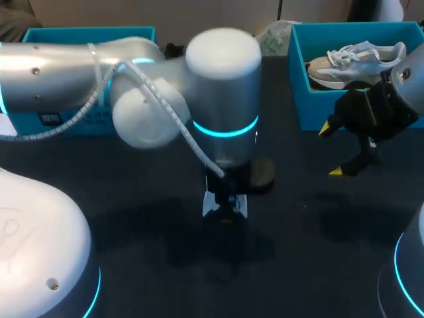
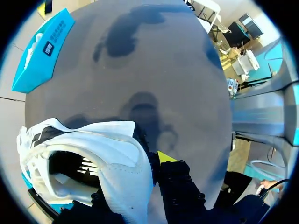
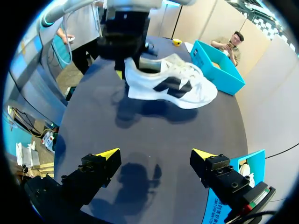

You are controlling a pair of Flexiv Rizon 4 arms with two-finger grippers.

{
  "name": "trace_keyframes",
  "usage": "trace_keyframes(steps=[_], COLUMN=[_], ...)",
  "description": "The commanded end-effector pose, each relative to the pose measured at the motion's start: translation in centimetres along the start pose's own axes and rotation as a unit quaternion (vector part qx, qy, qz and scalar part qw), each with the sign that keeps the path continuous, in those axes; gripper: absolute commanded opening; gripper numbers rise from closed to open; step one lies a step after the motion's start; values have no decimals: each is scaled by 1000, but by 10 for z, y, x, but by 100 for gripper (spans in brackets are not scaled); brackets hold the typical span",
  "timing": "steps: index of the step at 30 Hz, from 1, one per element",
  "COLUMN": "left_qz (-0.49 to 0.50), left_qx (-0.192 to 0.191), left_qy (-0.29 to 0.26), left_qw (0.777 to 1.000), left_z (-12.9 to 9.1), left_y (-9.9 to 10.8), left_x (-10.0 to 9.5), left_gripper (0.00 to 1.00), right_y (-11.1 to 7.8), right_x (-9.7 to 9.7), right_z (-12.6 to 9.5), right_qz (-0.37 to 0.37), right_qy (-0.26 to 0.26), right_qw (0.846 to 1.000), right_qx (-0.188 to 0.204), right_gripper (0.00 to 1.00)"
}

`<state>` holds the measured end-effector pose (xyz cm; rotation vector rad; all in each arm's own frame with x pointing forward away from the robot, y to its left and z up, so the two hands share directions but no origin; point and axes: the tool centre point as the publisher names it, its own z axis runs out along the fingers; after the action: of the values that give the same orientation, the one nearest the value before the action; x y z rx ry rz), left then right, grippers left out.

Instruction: Take the shoe out of the shoebox, open the shoe tongue, remove and reinsert the insole, then place the shoe into the shoebox

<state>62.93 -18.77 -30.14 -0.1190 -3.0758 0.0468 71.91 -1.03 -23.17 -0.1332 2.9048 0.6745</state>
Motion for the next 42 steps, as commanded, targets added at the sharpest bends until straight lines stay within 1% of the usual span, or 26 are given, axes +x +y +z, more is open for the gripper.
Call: trace_keyframes(steps=[1, 6, 11, 27, 28, 29, 32, 36, 42], left_qz=[5, 6, 26, 33, 39, 52, 60, 69, 88], left_qx=[0, 8, 21, 24, 21, 9, 4, 4, -9], left_qy=[3, 11, 48, 44, 34, 29, 27, 40, 44], left_qw=[1000, 1000, 998, 998, 998, 998, 998, 997, 995], left_z=[-62, -92, -115, -116, -118, -119, -128, -139, -155], left_y=[5, 6, 6, 6, 8, 9, 18, 34, 71], left_x=[1, 2, 0, 0, 0, -1, -9, -23, -37], left_gripper=[0, 0, 0, 0, 0, 0, 0, 0, 0], right_y=[0, 0, 0, 0, 0, 0, 0, 0, 0], right_x=[0, 0, 0, 0, 0, 0, 0, 0, 0], right_z=[1, 1, 1, 1, 1, 1, 1, 1, 1], right_qz=[0, 0, 0, 0, 0, 0, 0, 0, 0], right_qy=[0, 0, 0, 0, 0, 0, 0, 0, 0], right_qw=[1000, 1000, 1000, 1000, 1000, 1000, 1000, 1000, 1000], right_qx=[2, 2, 2, 2, 2, 2, 2, 2, 2], right_gripper=[100, 100, 100, 100, 100, 100, 100, 100, 100])
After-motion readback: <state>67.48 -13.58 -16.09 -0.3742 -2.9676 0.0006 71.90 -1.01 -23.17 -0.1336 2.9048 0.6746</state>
